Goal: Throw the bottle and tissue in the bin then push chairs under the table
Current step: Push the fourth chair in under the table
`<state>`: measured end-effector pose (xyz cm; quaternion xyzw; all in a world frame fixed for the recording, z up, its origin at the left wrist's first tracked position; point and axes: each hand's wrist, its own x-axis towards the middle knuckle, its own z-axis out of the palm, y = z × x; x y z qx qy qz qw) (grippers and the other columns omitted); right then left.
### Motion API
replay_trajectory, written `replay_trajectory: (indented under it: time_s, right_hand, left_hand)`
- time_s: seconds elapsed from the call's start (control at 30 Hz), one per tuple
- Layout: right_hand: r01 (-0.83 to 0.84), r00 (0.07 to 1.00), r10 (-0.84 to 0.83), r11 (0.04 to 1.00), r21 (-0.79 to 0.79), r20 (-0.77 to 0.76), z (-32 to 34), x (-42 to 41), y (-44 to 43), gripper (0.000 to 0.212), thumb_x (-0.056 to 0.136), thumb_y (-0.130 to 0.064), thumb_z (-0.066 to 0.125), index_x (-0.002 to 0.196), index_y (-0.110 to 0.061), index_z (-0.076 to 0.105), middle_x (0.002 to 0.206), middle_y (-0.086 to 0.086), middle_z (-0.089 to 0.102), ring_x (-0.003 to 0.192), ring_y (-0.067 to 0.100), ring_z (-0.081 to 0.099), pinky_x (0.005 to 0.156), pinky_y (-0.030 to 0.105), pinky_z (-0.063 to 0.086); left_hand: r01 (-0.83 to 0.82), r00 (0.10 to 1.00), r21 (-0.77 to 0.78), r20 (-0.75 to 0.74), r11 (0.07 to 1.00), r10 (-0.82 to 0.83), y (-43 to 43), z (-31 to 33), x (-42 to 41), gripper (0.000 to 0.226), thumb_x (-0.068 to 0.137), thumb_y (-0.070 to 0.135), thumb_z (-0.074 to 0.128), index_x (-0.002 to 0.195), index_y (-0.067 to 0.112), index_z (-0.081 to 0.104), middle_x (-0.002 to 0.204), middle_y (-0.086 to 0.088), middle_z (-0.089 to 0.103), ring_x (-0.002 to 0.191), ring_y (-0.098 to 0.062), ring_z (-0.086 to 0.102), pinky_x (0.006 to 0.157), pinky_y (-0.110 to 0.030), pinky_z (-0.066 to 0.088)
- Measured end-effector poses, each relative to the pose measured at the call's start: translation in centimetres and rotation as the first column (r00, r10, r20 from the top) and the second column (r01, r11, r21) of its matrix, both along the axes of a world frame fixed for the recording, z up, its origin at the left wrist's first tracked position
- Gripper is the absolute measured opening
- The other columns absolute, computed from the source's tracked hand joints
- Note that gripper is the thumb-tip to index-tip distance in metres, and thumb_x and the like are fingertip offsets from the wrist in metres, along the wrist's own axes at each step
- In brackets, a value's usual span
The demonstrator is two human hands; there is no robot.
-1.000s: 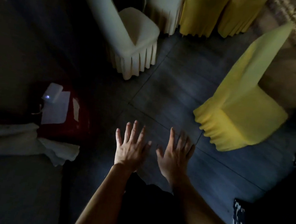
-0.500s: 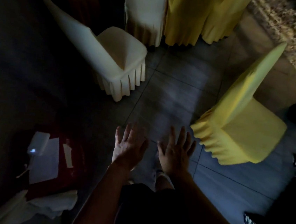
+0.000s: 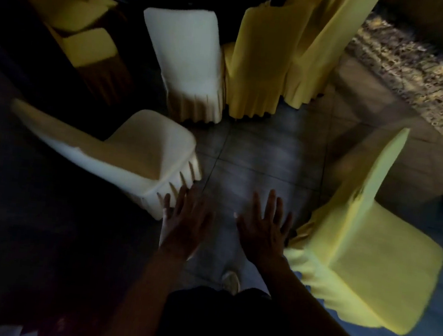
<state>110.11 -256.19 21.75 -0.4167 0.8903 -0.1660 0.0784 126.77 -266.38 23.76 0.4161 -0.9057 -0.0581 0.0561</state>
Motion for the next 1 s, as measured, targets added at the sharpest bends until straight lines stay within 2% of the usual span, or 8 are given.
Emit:
replay_trajectory:
  time_s: [0.17, 0.23, 0.33, 0.57, 0.7, 0.87, 0.97, 1.0]
  right_hand:
    - [0.048, 0.996, -0.052, 0.998, 0.051, 0.079, 1.2, -7.1, -4.6, 0.077, 0.098, -0.07, 0.026, 0.163, -0.033, 0.009, 0.173, 0.011, -0.001, 0.159, 0.033, 0.001, 0.125, 0.059, -0.006]
    - [0.082, 0.993, -0.084, 0.996, 0.02, 0.081, 1.3, -9.2, -5.8, 0.078, 0.097, -0.071, 0.024, 0.163, -0.033, 0.007, 0.173, 0.011, -0.003, 0.159, 0.033, 0.0, 0.124, 0.057, -0.01]
    - [0.189, 0.977, -0.19, 0.982, 0.019, 0.096, 0.9, -12.6, -7.6, 0.078, 0.097, -0.071, 0.027, 0.163, -0.035, 0.005, 0.173, 0.011, -0.004, 0.159, 0.034, 0.0, 0.125, 0.058, -0.009]
    - [0.431, 0.898, -0.436, 0.898, 0.088, 0.051, 0.4, -19.8, -10.6, 0.075, 0.1, -0.067, 0.027, 0.163, -0.033, 0.003, 0.173, 0.011, -0.005, 0.159, 0.035, 0.004, 0.123, 0.06, -0.009]
    - [0.592, 0.803, -0.595, 0.798, 0.113, -0.007, 0.6, -23.7, -12.7, 0.081, 0.094, -0.069, 0.017, 0.164, -0.03, 0.006, 0.172, 0.014, 0.004, 0.157, 0.039, 0.012, 0.122, 0.063, -0.003]
    - [0.766, 0.641, -0.765, 0.631, 0.126, -0.065, 1.2, -26.7, -14.4, 0.078, 0.096, -0.063, 0.033, 0.162, -0.024, 0.021, 0.168, 0.023, 0.018, 0.152, 0.045, 0.024, 0.12, 0.072, 0.011]
    - [0.904, 0.419, -0.905, 0.407, 0.135, -0.074, 0.9, -28.1, -16.5, 0.078, 0.094, -0.062, 0.034, 0.161, -0.022, 0.027, 0.166, 0.025, 0.024, 0.149, 0.047, 0.03, 0.118, 0.074, 0.015]
    - [0.898, 0.429, -0.9, 0.416, 0.141, -0.076, 1.3, -27.9, -16.9, 0.079, 0.094, -0.063, 0.033, 0.161, -0.022, 0.027, 0.166, 0.025, 0.023, 0.15, 0.047, 0.029, 0.118, 0.073, 0.014]
  left_hand:
    - [0.064, 0.997, 0.001, 0.039, 0.998, -0.064, -5.6, 1.2, -7.6, 0.064, 0.093, 0.039, 0.065, 0.15, 0.02, 0.041, 0.157, -0.015, 0.039, 0.143, -0.041, 0.041, 0.109, -0.069, 0.035]
    - [0.085, 0.993, 0.029, 0.081, 0.996, -0.088, -7.2, 1.1, -10.0, 0.056, 0.103, 0.051, 0.04, 0.152, 0.022, 0.043, 0.16, -0.014, 0.038, 0.146, -0.038, 0.037, 0.112, -0.067, 0.031]
    - [0.136, 0.986, 0.129, 0.083, 0.982, -0.148, -9.7, 1.2, -14.8, 0.076, 0.1, 0.062, -0.003, 0.157, 0.025, 0.031, 0.166, -0.01, 0.025, 0.153, -0.034, 0.022, 0.121, -0.063, 0.015]
    - [0.36, 0.928, 0.178, 0.03, 0.916, -0.37, -15.9, -1.1, -25.9, 0.079, 0.095, 0.069, -0.005, 0.158, 0.029, 0.023, 0.169, -0.006, 0.014, 0.156, -0.03, 0.009, 0.122, -0.059, 0.003]
    - [0.495, 0.862, 0.185, 0.012, 0.849, -0.506, -20.5, -0.7, -32.1, 0.081, 0.092, 0.07, -0.007, 0.159, 0.031, 0.016, 0.17, -0.004, 0.007, 0.156, -0.029, 0.004, 0.121, -0.056, -0.005]
    - [0.644, 0.756, 0.198, -0.018, 0.739, -0.654, -26.4, 0.2, -38.8, 0.068, 0.098, 0.062, 0.023, 0.158, 0.029, 0.026, 0.17, -0.005, 0.011, 0.156, -0.031, 0.007, 0.121, -0.059, 0.0]
    - [0.811, 0.565, 0.193, -0.01, 0.553, -0.825, -29.3, -0.1, -45.7, 0.066, 0.099, 0.06, 0.028, 0.156, 0.026, 0.034, 0.167, -0.009, 0.021, 0.154, -0.035, 0.016, 0.12, -0.061, 0.004]
    - [0.824, 0.556, 0.148, -0.019, 0.548, -0.831, -29.6, 0.0, -46.0, 0.066, 0.099, 0.059, 0.029, 0.154, 0.024, 0.038, 0.166, -0.011, 0.027, 0.153, -0.037, 0.021, 0.12, -0.063, 0.009]
